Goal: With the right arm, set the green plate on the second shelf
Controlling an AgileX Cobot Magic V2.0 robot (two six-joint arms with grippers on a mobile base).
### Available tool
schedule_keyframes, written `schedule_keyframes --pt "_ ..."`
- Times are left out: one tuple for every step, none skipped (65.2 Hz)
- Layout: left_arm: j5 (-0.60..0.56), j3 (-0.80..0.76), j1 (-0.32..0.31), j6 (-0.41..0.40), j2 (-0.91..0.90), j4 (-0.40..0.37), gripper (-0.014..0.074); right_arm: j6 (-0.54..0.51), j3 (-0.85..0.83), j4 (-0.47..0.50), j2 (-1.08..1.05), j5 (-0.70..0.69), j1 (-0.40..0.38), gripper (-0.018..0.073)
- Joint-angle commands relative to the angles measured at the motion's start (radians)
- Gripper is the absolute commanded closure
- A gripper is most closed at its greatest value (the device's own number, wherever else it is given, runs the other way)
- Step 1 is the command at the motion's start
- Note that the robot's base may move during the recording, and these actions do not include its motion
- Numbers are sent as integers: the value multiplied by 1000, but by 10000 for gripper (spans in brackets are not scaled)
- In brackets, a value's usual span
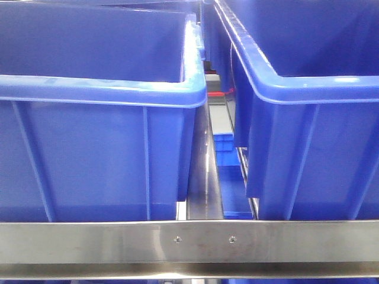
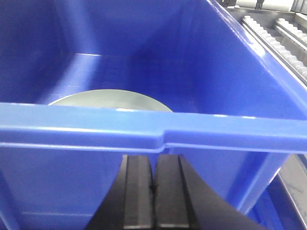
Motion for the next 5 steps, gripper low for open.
schedule_keyframes --pt "-89 41 -3 -3 -16 -8 466 -11 -18 1 -17 -87 -5 510" --pt "-89 41 -3 -3 -16 -8 466 -11 -18 1 -17 -87 -5 510" --pt "-89 41 -3 -3 -16 -8 466 -11 -18 1 -17 -87 -5 510" --pt "-89 41 -3 -3 -16 -8 466 -11 -18 1 -17 -87 -5 510" --pt "-89 41 -3 -3 -16 -8 466 -11 -18 1 -17 -87 -5 510"
